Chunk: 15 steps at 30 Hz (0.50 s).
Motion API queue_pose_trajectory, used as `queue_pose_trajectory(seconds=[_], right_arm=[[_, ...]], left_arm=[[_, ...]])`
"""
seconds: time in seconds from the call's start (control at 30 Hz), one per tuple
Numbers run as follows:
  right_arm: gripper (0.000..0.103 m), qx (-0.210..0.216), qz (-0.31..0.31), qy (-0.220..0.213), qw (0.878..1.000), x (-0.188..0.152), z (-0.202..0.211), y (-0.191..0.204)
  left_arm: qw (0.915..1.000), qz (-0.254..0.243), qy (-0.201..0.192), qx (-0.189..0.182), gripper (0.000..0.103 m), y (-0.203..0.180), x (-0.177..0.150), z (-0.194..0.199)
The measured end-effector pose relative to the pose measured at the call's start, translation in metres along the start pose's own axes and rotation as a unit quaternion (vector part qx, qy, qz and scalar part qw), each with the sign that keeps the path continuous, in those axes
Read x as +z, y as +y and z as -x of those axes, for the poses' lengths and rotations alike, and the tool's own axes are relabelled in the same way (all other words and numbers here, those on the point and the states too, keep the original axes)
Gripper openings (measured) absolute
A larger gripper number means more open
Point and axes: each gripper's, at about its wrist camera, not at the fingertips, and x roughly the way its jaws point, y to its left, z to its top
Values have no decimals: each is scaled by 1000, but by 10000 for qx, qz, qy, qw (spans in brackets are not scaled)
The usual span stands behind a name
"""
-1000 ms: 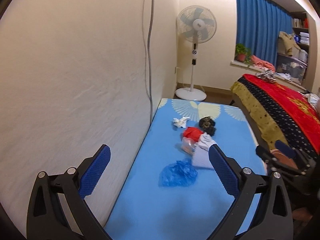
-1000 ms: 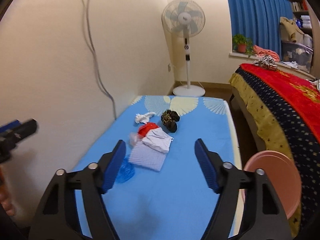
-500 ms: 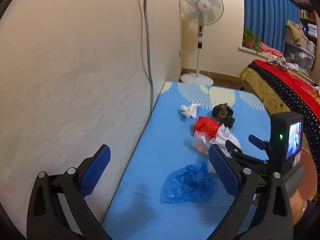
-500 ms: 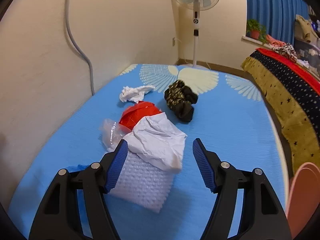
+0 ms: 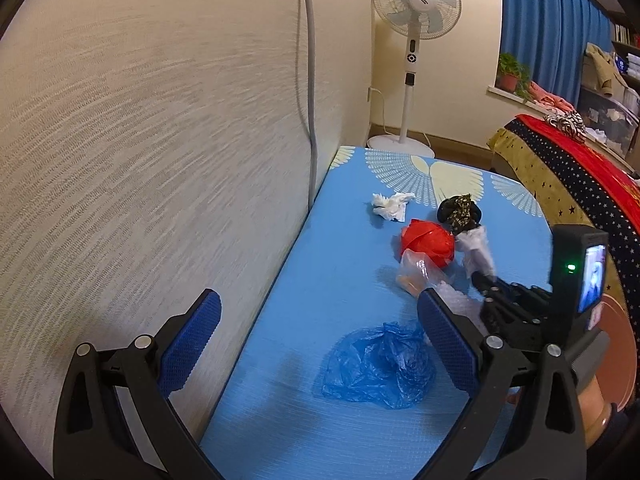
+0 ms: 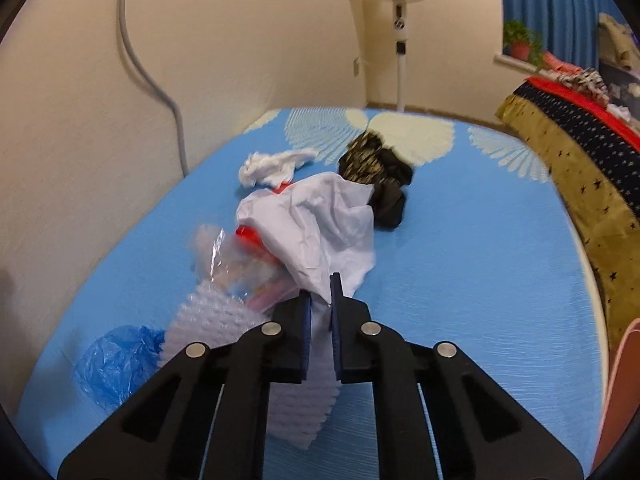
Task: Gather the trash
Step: 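Grasp the white crumpled paper with the right tool and lift it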
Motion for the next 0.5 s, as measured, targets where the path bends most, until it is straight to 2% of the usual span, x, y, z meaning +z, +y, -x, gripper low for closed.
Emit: queue_pose_trajectory(seconds=[0.2,0.3,0.5], right_arm=[[8,-94,-21,-248,9996,20,35,-13],[8,-171,74,-360,9992,39,66,-22],[8,-232,-63,-318,9992,48,133,-47]], left_arm=[[9999,64,-129,-26,95,-3,6,5],[9992,44,-360,-154,95,-9,9,9],[9948,-245,-670,-733,95,-38,14,-12]])
